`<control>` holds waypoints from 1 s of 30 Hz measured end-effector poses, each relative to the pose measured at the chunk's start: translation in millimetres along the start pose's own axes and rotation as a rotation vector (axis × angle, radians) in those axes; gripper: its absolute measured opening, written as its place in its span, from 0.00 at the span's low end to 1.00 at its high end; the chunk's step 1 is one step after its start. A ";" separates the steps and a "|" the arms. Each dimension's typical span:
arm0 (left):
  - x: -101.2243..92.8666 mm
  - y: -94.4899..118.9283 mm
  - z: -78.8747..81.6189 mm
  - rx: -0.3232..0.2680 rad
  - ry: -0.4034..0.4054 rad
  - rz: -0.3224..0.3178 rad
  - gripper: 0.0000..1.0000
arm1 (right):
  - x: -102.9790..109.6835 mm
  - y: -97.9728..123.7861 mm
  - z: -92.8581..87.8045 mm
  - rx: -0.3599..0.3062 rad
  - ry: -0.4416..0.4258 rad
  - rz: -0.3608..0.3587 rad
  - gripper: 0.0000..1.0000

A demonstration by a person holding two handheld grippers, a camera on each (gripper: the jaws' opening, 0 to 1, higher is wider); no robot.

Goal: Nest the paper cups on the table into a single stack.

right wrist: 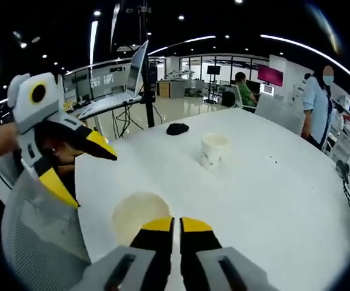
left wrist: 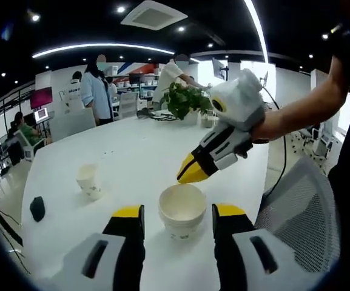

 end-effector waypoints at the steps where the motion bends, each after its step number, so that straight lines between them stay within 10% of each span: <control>1: -0.2 -3.8 -0.7 0.004 -0.001 -0.009 0.41 | 0.2 0.4 -0.1 -0.001 -0.004 0.000 0.00; 23: 2.7 -24.0 -15.9 0.058 -0.035 -0.068 0.38 | 0.0 7.2 -5.0 -0.048 -0.059 0.005 0.02; 30: 30.5 -21.6 -14.1 0.031 -0.018 -0.045 0.39 | -4.4 23.9 0.6 -0.118 -0.133 -0.007 0.09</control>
Point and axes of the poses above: the point that each gripper's makers call its tool centre point, and the gripper's own axes: y roughly backward along the fingers, x roughly to its left, z roughly out of its top, the point moved 6 cm from there along y, roughly backward along the fingers, and after that the axes turned 14 degrees about -y, right-handed, at the moved point
